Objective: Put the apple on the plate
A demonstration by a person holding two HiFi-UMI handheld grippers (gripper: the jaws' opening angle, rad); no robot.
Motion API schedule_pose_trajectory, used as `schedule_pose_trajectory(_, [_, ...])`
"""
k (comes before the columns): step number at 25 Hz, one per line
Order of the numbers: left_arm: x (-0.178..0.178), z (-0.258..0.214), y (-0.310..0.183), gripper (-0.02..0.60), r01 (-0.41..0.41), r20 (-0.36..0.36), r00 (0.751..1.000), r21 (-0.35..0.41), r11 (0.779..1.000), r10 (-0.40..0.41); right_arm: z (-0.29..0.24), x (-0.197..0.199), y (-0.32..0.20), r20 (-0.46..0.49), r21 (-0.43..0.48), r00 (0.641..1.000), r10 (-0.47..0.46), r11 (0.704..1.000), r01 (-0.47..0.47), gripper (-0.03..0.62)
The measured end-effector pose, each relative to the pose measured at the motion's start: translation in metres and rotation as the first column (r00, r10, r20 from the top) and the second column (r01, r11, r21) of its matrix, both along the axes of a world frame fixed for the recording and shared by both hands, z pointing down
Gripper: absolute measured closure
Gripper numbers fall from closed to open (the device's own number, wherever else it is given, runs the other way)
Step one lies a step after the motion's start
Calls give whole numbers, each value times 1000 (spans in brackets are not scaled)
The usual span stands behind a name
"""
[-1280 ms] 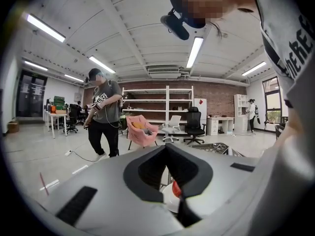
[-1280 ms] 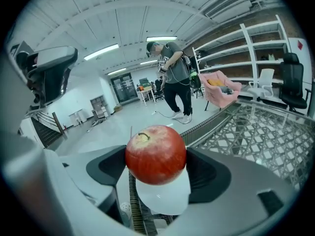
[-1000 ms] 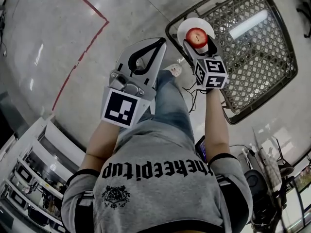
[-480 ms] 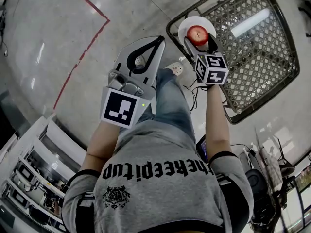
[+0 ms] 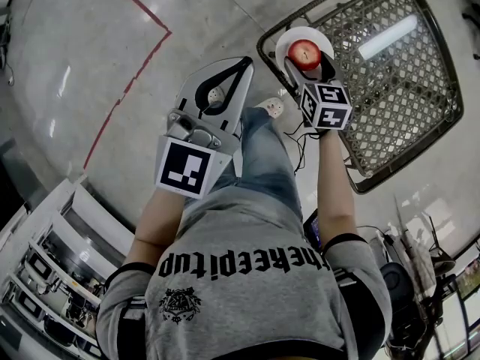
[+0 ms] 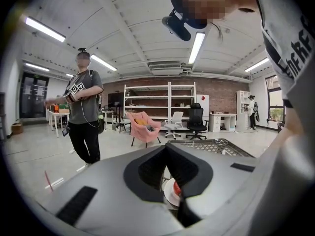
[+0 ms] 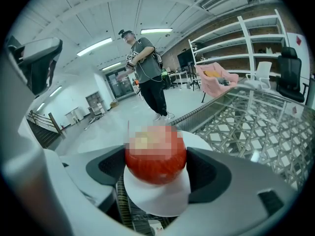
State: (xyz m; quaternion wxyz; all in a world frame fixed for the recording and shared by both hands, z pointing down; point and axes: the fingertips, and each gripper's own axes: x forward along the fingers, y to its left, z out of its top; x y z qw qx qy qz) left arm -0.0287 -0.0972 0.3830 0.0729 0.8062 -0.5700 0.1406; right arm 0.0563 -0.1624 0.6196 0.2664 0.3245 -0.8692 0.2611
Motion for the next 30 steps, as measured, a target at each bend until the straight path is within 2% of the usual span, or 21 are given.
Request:
schedule_pose_trajectory(10, [9, -6, 2, 553, -27, 10, 1000, 2, 1000, 27, -6, 8, 3, -22, 12, 1000, 17, 1000, -17, 187])
schedule_pose_trajectory(22, [20, -21, 3, 553, -104, -3, 995, 20, 994, 104, -47, 19, 7, 33, 70, 995, 95, 993, -97, 187])
schedule_pose_trajectory(24, [22, -23, 2, 554, -127, -9, 992, 21, 992, 127, -59, 20, 12, 57, 71, 994, 98, 992, -102, 240])
schedule_pose_trajectory(25, [23, -24, 2, 553, -139, -12, 990, 21, 990, 140, -66, 20, 14, 72, 71, 992, 103, 992, -108, 244])
schedule_pose_trajectory(30, [31, -33, 4, 554, -212, -28, 977, 29, 977, 213, -108, 28, 27, 127, 108, 977, 169, 977, -183, 455])
